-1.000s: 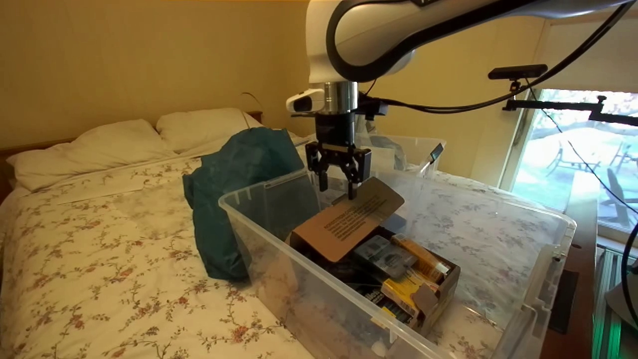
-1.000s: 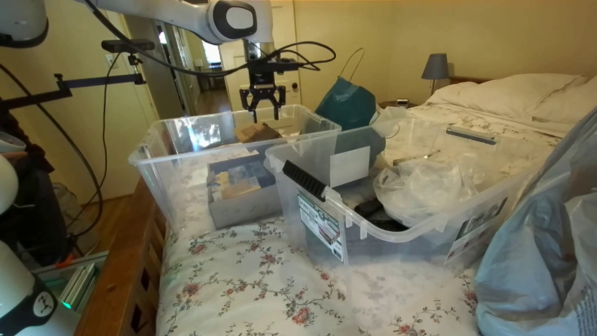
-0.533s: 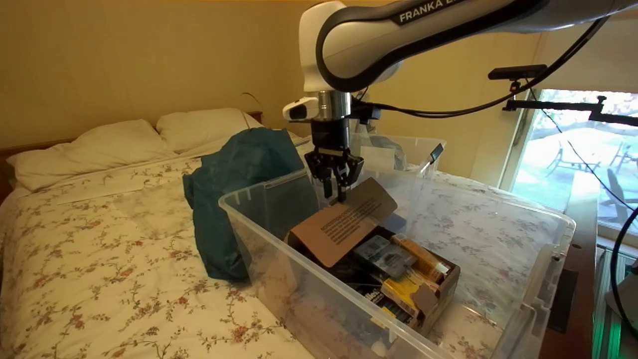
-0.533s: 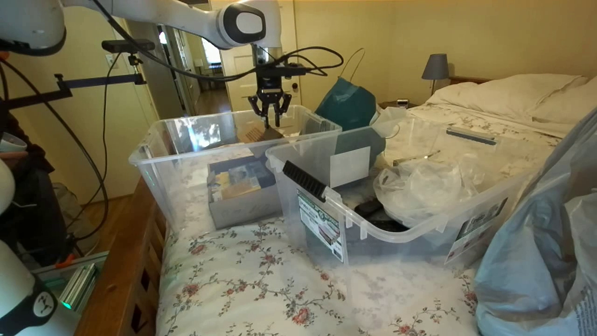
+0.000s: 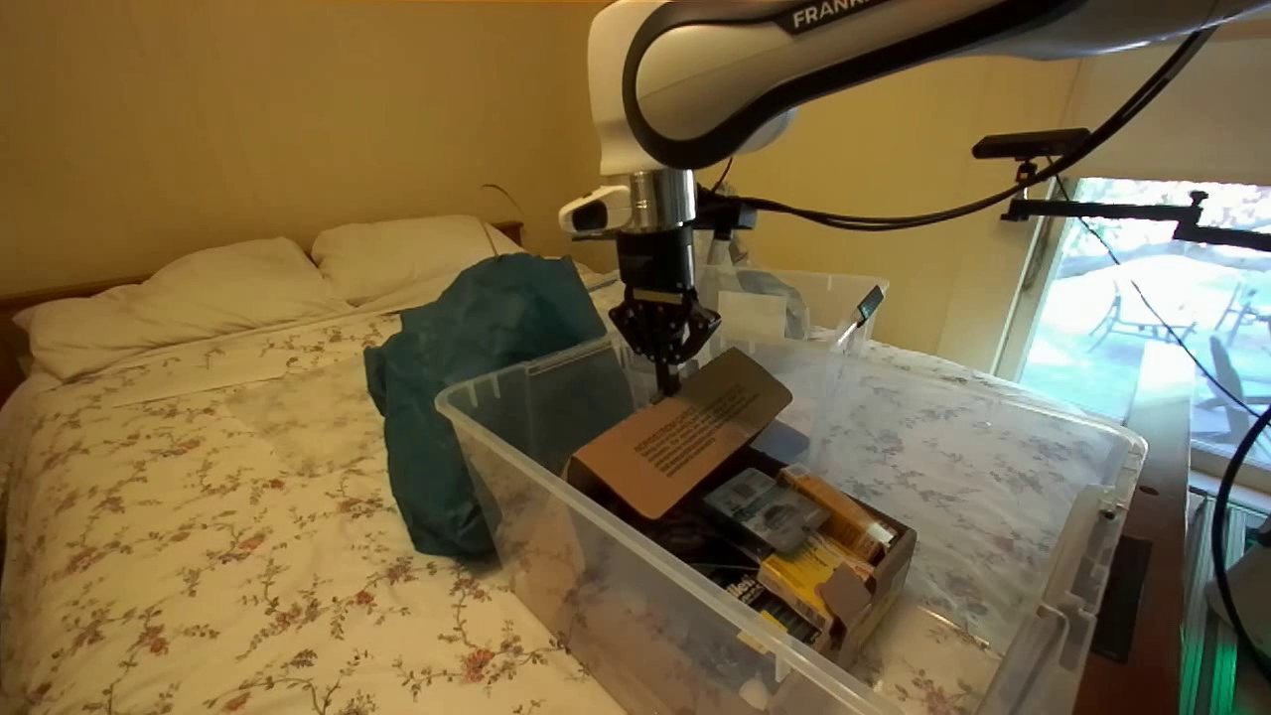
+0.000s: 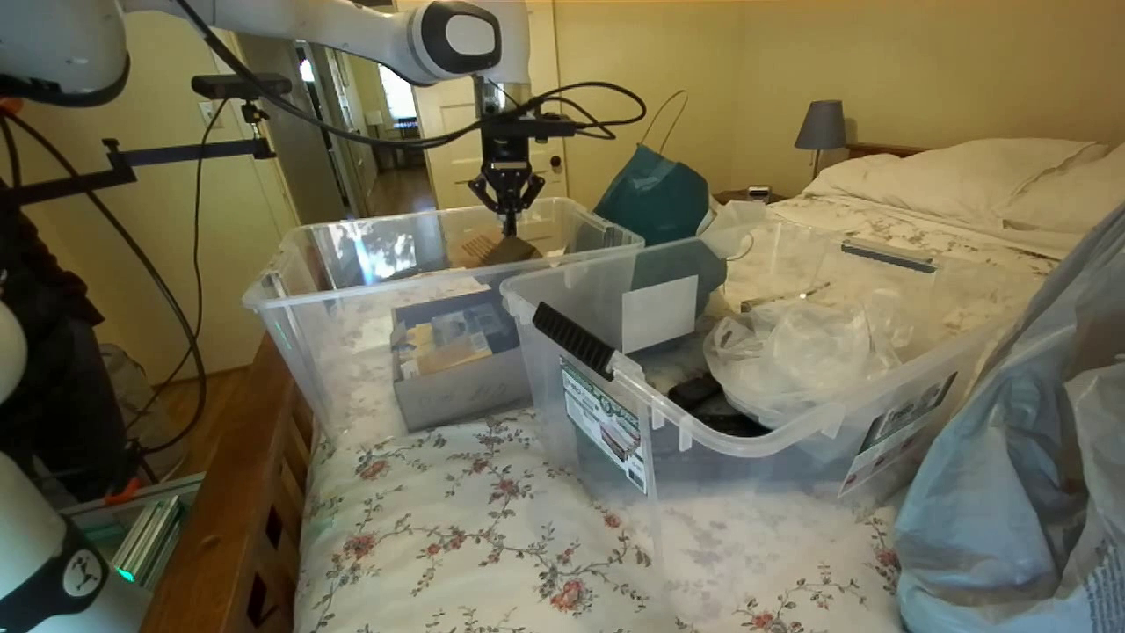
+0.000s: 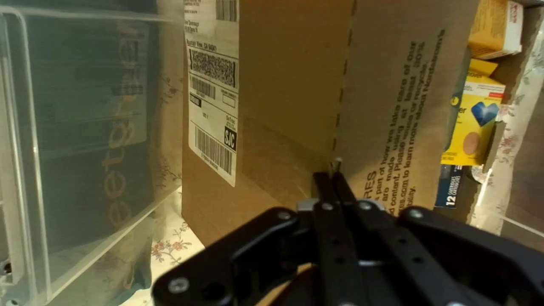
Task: Close the brown box.
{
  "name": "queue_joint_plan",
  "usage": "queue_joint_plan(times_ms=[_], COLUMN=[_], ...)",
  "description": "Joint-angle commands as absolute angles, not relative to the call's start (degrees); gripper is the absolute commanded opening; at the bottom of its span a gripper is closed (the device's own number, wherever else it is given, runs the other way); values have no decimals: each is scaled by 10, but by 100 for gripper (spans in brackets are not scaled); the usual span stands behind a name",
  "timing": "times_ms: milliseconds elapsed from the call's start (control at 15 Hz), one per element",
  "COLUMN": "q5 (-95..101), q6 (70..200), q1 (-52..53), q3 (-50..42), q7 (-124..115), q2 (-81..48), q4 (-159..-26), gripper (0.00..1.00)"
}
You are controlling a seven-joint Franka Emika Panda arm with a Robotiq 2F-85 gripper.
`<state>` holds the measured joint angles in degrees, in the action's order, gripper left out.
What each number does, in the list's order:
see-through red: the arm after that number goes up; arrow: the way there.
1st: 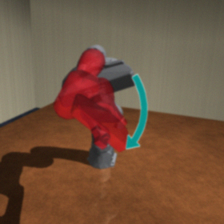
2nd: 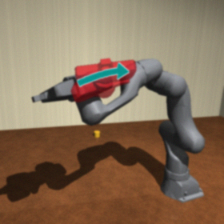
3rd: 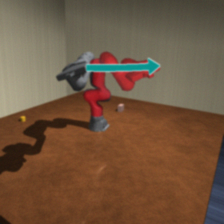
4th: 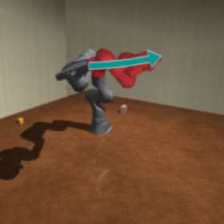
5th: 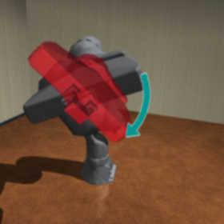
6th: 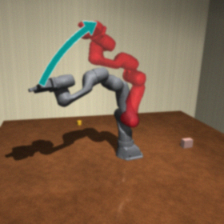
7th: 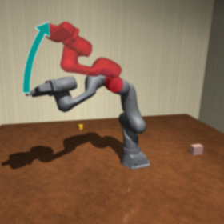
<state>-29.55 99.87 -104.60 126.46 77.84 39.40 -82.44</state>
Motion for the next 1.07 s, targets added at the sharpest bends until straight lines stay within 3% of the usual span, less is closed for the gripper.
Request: queue_joint_plan(times_ms=[0, 400, 600, 1000], q5=[-309, -302, -297, -294], q6=[957, 1000, 920, 923], q1=[-1045, -948, -894, -817], q3=[1252, 1178, 1133, 1040], q7=[770, 766, 739, 717], q2=[396, 279, 232, 235], q4=[-818, -885, -938, -1112], gripper=[1, 1, 1, 1])
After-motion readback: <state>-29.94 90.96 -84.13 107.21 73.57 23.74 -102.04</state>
